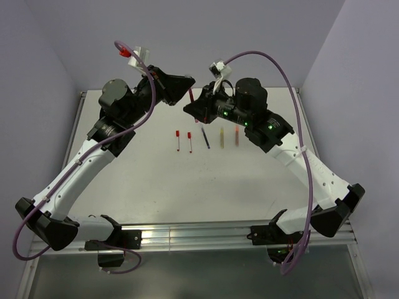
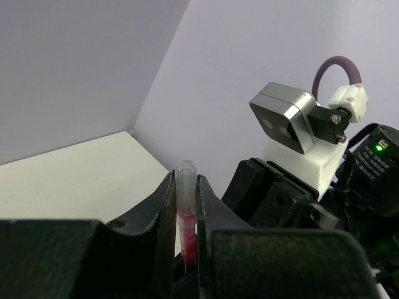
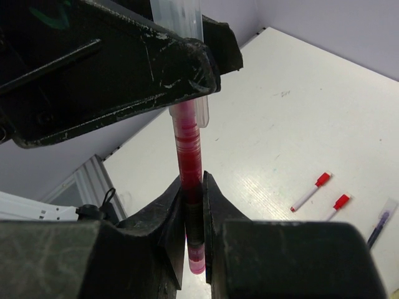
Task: Insert the pens into the pen caps
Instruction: Press the pen cap onto the pen.
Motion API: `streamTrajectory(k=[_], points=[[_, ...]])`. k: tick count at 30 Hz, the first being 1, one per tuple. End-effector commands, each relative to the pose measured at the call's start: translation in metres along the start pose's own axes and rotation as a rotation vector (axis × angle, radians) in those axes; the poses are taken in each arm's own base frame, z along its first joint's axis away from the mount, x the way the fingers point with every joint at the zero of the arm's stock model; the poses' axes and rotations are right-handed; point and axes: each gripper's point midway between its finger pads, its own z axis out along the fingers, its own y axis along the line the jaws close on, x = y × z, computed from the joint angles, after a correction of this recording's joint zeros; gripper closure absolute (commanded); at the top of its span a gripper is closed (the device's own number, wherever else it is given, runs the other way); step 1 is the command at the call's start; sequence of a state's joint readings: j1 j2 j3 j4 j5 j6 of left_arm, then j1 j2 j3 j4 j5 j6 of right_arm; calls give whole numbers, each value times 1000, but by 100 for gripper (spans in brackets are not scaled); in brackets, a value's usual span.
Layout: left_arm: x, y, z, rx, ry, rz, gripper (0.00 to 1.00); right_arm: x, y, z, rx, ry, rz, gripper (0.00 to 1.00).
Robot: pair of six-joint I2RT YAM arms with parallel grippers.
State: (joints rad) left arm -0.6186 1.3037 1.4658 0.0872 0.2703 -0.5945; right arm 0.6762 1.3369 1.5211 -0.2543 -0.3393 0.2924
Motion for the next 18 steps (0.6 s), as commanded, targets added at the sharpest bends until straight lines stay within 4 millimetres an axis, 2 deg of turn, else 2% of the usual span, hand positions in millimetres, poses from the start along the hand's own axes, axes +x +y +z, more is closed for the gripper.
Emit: streamTrajectory(k=[1, 9, 12, 18], points=[[61, -16, -16, 39, 211, -64, 100, -113, -11, -13, 137, -365, -58, 100], [88, 0, -16, -40, 241, -107, 100, -121, -22, 2, 191, -372, -63, 100], [96, -4, -19, -6, 261, -115, 100, -125, -22, 8, 188, -366, -72, 100], [95, -23, -35, 121, 290, -66, 100, -122, -2, 8, 53, -345, -87, 100]])
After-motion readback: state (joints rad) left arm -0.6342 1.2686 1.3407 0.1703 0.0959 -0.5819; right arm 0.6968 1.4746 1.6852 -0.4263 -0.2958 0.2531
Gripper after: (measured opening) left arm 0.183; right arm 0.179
